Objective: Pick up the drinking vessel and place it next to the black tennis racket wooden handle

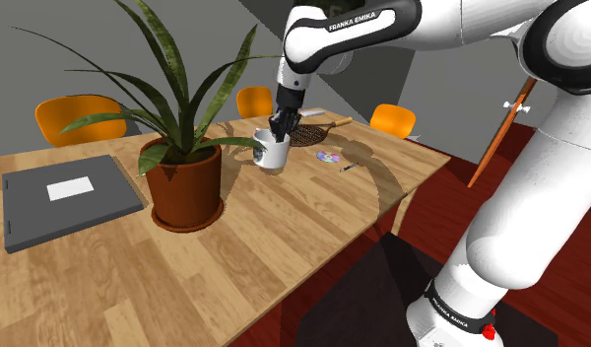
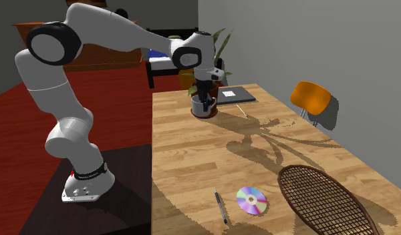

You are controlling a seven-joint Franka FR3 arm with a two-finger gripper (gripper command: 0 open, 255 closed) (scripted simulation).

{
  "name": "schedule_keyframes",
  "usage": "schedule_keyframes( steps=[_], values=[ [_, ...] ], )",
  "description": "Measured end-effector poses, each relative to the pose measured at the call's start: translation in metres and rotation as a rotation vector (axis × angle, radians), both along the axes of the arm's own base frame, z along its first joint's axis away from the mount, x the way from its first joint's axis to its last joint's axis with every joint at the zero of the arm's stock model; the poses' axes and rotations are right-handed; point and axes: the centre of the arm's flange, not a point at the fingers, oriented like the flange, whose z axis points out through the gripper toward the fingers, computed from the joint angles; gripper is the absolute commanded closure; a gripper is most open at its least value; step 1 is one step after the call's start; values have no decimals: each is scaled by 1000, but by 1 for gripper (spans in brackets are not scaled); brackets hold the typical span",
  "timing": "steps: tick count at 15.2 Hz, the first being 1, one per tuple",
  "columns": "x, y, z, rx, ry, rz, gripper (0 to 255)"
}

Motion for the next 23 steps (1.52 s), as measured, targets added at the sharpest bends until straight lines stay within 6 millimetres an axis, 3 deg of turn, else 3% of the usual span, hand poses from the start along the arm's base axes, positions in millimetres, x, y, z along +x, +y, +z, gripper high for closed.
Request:
schedule_keyframes(
  steps=[2,7,23],
  values=[
    [0,-8,8,0,0,0,255],
    [-5,-65,9,0,0,-1,255],
    [-14,-279,11,0,1,-2,255]
  ],
)
